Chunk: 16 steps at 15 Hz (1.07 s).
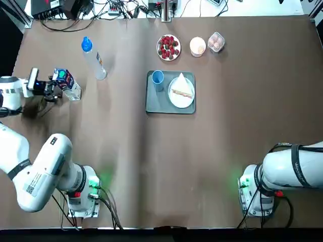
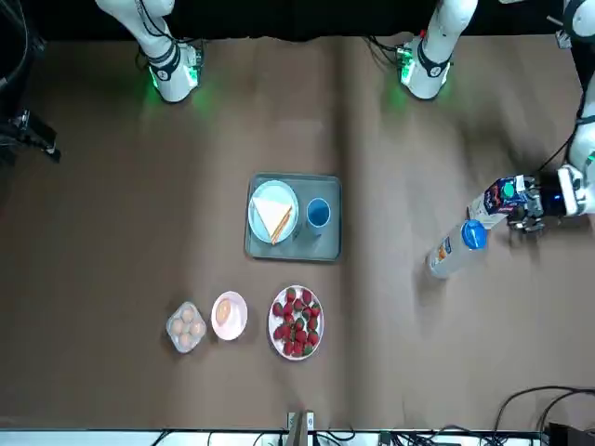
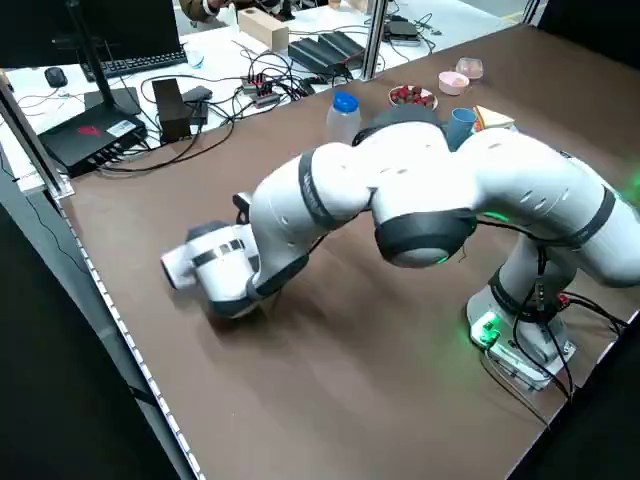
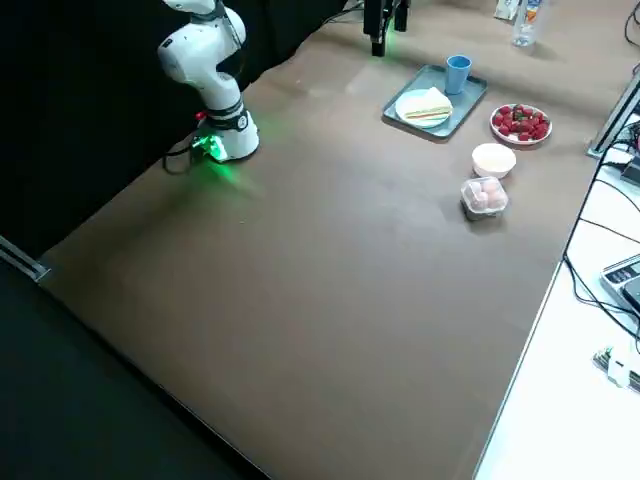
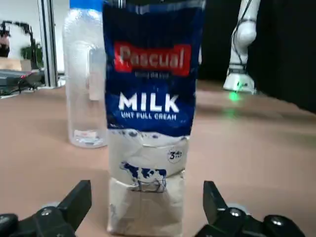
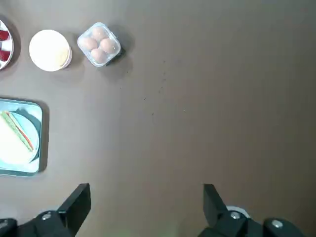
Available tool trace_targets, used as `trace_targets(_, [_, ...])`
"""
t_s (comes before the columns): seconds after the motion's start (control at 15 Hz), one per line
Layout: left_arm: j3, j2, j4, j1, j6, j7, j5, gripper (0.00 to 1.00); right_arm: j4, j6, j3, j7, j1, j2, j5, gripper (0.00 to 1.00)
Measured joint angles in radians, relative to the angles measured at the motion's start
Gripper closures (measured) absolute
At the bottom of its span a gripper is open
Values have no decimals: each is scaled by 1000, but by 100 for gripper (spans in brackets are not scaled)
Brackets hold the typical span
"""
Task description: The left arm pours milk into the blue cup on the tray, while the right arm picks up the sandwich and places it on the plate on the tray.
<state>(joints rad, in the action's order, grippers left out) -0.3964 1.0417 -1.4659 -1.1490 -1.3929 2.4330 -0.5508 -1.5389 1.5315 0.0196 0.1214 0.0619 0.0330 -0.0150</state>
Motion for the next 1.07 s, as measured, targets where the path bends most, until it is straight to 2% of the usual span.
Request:
trace_targets(0.13, [2, -77, 15, -1, -12, -24, 11, 0, 0, 0, 0, 0, 0, 0, 0, 0])
trace_targets(0.33, [-3, -239, 26, 4, -23, -147, 77, 0, 0, 1, -1, 0, 0, 0, 0, 0])
trace_targets(0.53, [-43, -419, 25, 14, -22, -325, 137, 0, 0, 2, -2, 0, 1, 0, -1, 0])
trace_targets(0.6, [-71, -525, 13, 44, -21, -461, 171, 0, 0, 2, -2, 0, 1, 0, -1, 0])
trace_targets(0.67, [-78, -569, 5, 71, -20, -541, 182, 0, 0, 2, -2, 0, 1, 0, -1, 0])
trace_targets(0.87, [-100, -645, -17, 167, -22, -815, 225, 0, 0, 6, -2, 0, 1, 0, -1, 0])
trace_targets(1.07, [-173, -653, -29, 228, -34, -1075, 310, 0, 0, 7, -2, 0, 1, 0, -1, 0])
